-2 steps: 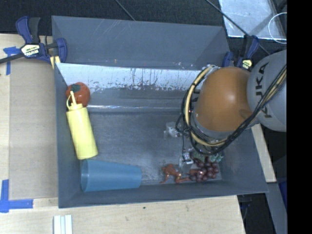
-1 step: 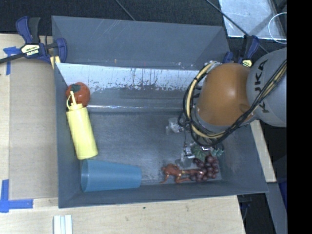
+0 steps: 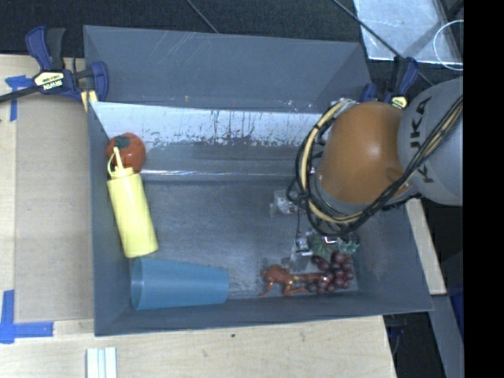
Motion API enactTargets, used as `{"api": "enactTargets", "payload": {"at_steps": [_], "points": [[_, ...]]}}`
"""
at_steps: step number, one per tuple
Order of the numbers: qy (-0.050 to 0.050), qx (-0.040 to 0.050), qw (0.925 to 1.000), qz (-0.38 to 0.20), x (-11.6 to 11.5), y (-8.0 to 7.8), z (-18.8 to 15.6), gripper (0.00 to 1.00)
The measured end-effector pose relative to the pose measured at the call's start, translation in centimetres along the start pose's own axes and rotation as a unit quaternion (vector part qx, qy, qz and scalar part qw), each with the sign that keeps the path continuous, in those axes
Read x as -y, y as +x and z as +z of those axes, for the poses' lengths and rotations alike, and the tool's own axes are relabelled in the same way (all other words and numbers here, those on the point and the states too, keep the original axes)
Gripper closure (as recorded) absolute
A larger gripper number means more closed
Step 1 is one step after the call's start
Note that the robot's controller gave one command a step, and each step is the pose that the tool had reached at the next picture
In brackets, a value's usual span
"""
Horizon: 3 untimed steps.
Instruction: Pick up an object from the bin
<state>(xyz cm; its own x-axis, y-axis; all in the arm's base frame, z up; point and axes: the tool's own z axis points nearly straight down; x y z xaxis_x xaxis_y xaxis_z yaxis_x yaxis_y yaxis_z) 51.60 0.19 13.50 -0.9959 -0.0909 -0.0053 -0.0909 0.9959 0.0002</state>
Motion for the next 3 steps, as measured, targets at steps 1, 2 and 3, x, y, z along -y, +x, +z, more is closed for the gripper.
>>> {"api": "enactTargets", "payload": {"at_steps": [1, 2, 3], "points": [[0.000, 0.0006, 0.9955, 0.094, -0.2, -0.1, -0.3, 0.00], [0.000, 0.0013, 0.9994, 0.036, -0.5, -2.7, 6.6, 0.00], [0.001, 0.0067, 0.9982, 0.060, 4.9, 1.9, 6.2, 0.00]]}}
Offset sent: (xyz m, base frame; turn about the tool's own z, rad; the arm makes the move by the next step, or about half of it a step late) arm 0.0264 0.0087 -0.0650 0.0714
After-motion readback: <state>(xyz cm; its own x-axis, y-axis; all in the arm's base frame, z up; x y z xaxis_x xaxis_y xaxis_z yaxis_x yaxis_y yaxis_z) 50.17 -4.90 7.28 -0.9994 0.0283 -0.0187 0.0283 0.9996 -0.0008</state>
